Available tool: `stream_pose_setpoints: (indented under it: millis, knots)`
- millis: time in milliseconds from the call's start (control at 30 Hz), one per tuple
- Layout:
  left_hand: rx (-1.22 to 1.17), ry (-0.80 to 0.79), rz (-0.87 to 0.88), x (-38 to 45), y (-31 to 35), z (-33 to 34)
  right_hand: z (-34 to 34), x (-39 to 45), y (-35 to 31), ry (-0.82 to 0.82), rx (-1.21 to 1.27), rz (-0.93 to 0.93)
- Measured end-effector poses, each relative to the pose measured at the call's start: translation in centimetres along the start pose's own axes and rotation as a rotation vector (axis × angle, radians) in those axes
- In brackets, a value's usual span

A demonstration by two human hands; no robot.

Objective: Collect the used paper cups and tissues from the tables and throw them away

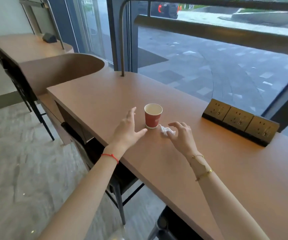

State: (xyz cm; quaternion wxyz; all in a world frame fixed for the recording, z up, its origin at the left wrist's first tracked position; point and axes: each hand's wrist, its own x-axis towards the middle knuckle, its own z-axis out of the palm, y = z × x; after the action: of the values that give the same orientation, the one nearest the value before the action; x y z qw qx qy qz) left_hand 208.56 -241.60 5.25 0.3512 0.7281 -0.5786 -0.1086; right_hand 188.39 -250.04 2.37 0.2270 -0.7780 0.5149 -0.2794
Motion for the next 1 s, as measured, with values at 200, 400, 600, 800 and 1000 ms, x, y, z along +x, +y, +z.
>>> stream_pose_setpoints:
  millis: [200, 400, 600, 800, 1000]
  knots:
    - [-0.065, -0.144, 0.032, 6.3, -1.7, 2.3, 2.8, 2.4, -0.6, 0.022, -0.057, 0.099]
    - [-0.182, -0.229, 0.101, 9.2, -2.7, 3.9, 4.0, 2.6, -1.5, 0.083, -0.124, 0.154]
    - [-0.281, -0.234, 0.216, 9.7, -2.8, 3.7, 3.9, 1.4, -2.6, 0.157, -0.103, 0.232]
    - [-0.363, -0.336, 0.343, 7.3, -2.4, 2.5, 2.1, -3.5, -4.0, 0.340, -0.058, 0.327]
    - [-0.431, -0.478, 0.464, 2.7, -0.7, 1.9, 0.7, -12.8, -5.3, 0.477, -0.063, 0.451]
